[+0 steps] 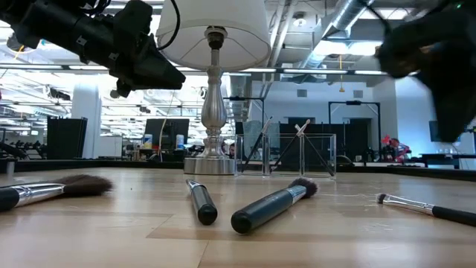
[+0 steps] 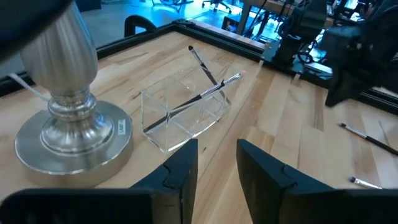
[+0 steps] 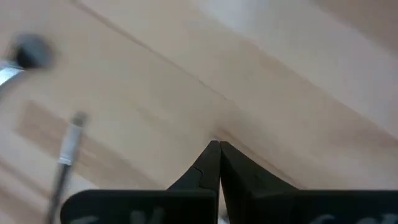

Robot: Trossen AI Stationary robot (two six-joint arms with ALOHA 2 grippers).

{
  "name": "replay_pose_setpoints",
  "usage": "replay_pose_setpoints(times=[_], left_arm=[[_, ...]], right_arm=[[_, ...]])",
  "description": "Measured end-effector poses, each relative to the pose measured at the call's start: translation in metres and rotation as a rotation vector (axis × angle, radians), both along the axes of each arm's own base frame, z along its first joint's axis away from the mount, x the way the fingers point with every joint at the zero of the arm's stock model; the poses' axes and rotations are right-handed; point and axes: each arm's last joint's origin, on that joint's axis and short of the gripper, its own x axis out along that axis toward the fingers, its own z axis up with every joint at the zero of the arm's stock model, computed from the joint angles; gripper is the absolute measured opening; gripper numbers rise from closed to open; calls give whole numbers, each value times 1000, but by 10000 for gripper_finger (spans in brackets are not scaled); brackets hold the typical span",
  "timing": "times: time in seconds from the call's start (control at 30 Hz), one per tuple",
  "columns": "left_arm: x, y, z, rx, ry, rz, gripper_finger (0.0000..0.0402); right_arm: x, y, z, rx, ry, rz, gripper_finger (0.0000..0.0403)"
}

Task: Put items in baskets/containers
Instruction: Put the black eyeshadow brush into the transparent organizer

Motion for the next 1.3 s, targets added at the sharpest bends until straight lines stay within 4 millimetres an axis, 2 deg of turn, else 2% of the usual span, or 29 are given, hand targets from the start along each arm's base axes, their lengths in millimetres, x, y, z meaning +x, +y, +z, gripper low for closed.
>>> replay_pose_setpoints(times=[0.07,0.17,0.37,0.53,0.73,0.93,1.07,1.3], left_arm=[[0,0,0,7,0,-3,108],[0,0,1,6,-9,-2,108],[0,0,1,6,-7,-2,108],[0,0,1,7,-7,-2,108],[0,0,1,7,-7,-2,108],[1,0,1,46,4,-14,108],[1,4,2,51,0,0,108],[2,8,2,50,-4,21,108]], right_arm=[[-5,8,10,5,35,-25,0],[-8,24,16,106,33,-69,0],[-17,58,11,230,11,-223,0],[-31,73,8,281,116,-323,15],[-32,78,-6,220,148,-366,69],[-22,78,-35,111,191,-375,105],[-14,76,-52,66,223,-391,108],[-10,73,-57,39,223,-384,89]])
